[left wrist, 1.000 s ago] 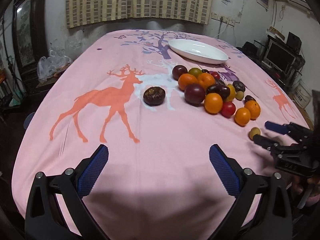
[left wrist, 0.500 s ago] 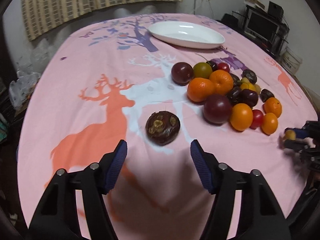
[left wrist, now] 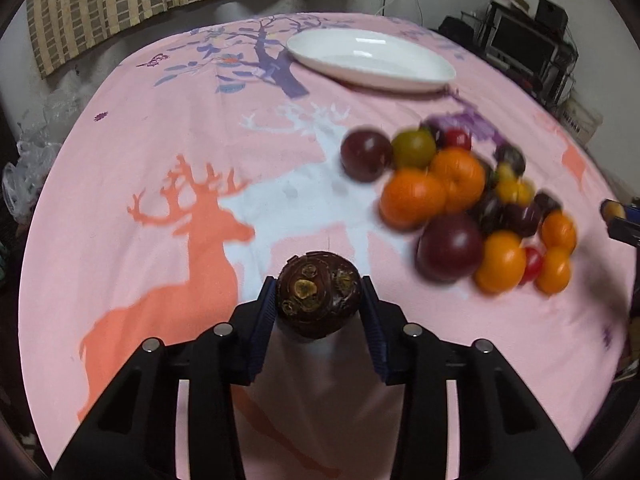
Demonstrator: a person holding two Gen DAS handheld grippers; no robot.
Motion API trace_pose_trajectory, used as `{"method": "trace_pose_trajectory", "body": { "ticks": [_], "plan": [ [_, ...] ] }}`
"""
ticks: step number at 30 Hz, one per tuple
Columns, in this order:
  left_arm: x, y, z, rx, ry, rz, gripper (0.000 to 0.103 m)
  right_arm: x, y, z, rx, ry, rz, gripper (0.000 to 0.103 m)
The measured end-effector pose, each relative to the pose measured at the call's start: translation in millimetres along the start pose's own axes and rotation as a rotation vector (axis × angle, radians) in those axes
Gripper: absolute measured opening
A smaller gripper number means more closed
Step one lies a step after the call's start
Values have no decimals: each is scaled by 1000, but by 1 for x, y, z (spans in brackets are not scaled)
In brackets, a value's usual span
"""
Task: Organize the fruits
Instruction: 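Carry both fruits over the white plate and open both tools to release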
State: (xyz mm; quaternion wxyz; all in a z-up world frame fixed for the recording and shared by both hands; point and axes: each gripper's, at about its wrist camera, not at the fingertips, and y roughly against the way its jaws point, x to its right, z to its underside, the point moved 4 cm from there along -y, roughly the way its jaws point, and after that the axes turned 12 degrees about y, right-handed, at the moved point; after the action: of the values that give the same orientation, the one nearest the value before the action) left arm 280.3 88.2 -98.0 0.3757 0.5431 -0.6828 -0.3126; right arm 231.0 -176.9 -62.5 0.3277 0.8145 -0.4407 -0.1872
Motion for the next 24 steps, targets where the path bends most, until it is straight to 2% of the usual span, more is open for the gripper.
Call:
{"method": "trace_pose_trajectory", "body": {
  "ticks": [3,5,7,10,13,15,18,19,20,21,24],
  "plan": [
    [12,20,-70,91,46,84,40,38,-18,-55,84,-52,17,27],
    [33,14,-112,114,28,121,40,59,-47,-88,98,-66,60,29],
    [61,-13,-153,92,0,111,40,74,-87,-118,63,-31,107,29],
    [91,-65,-192,47,-23,66,40,85,-132,-137,10,32,169,29],
    [104,-109,-211,-9,-8,33,40,97,-173,-139,-65,47,170,29],
    [106,-129,-215,-23,-8,4,40,100,-186,-138,-78,55,175,28],
    [100,-147,-217,-56,25,-8,40,98,-194,-133,-84,29,121,28],
    [97,-146,-217,-53,37,-14,40,96,-187,-131,-80,16,88,30],
    [94,-142,-217,-42,42,-12,40,94,-178,-128,-72,7,73,49],
    [93,-135,-217,-23,39,-2,40,93,-168,-125,-56,3,71,61],
    [90,-112,-215,28,26,2,41,90,-144,-106,-72,42,81,62]
  ]
}}
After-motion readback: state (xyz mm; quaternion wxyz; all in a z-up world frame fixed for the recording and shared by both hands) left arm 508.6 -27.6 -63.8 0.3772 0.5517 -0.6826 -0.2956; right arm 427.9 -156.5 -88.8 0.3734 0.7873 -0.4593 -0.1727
